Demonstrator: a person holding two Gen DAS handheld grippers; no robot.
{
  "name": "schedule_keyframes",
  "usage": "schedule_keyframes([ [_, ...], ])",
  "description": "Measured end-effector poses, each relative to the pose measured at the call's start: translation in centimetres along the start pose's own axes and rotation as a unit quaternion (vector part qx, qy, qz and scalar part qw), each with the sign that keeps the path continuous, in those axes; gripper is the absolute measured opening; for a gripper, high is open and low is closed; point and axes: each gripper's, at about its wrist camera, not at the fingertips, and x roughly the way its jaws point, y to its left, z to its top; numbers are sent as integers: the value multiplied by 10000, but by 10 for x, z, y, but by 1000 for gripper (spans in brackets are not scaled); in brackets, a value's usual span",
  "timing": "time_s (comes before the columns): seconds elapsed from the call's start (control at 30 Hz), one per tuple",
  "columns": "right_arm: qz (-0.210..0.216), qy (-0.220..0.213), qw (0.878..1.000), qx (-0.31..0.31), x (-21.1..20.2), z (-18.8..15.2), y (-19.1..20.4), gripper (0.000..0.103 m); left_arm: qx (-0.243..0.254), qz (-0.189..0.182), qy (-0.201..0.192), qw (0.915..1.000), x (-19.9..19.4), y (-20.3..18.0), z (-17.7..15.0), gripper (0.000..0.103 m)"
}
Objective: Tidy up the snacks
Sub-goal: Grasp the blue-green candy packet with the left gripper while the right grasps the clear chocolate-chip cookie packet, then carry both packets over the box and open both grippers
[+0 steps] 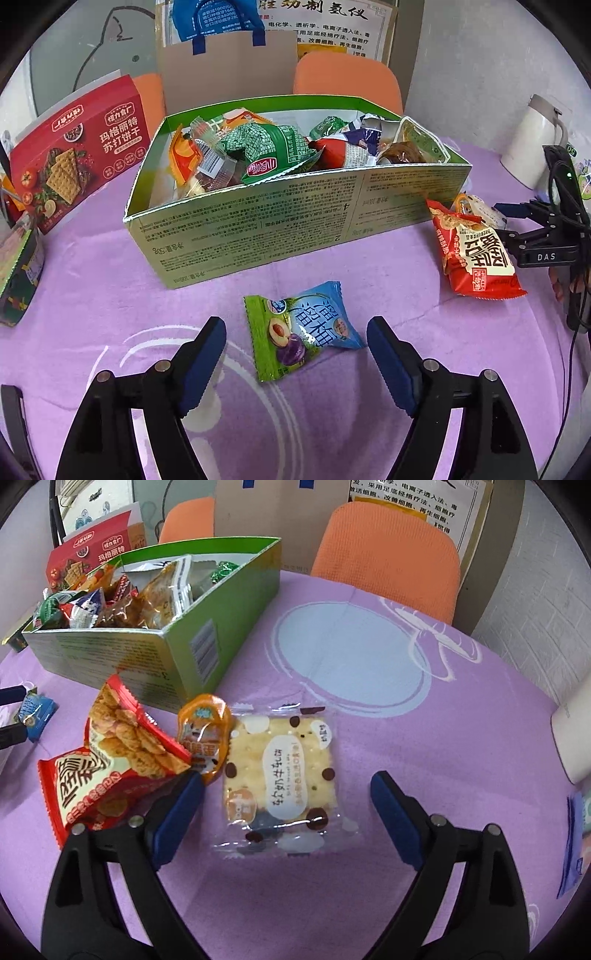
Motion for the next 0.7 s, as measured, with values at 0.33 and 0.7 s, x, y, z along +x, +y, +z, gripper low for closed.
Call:
schedule_keyframes([
  [0.33, -170, -261, 9988, 374, -27, -28, 17, 65, -122, -104, 83, 9998, 16, 0, 8, 71],
  [0.7, -302, -588, 9955, 678, -80, -57, 34, 58, 138, -408, -249, 9988, -28, -13, -1, 36],
])
